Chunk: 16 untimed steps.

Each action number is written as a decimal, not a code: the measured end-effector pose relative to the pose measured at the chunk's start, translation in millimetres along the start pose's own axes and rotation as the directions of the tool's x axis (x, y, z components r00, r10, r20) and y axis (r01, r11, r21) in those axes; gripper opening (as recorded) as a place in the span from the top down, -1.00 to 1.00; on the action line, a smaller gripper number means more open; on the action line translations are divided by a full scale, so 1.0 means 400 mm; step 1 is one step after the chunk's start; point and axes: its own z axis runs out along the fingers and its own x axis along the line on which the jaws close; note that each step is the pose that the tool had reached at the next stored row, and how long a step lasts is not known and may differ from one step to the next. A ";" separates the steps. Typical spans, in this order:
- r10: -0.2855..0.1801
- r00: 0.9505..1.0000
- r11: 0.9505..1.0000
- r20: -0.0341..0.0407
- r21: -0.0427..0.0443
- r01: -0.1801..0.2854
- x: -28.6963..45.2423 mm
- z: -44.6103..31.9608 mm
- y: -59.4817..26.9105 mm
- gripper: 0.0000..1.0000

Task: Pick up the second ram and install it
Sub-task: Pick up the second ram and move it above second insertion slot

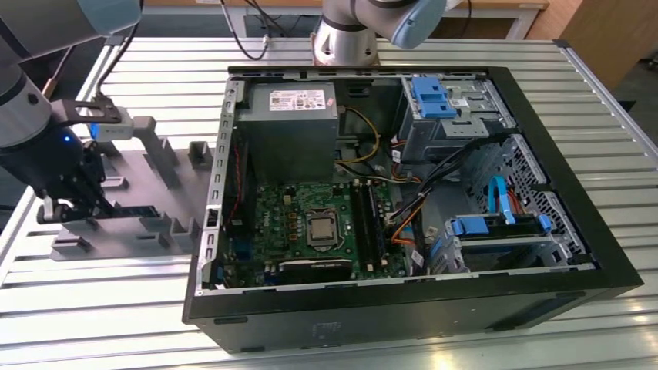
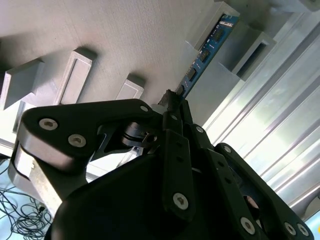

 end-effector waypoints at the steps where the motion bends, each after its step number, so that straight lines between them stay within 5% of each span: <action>1: 0.000 1.000 1.000 0.000 0.000 0.000 0.000 0.000 0.000 0.73; 16: 0.000 1.000 1.000 0.000 0.000 0.000 0.000 -0.011 0.000 0.73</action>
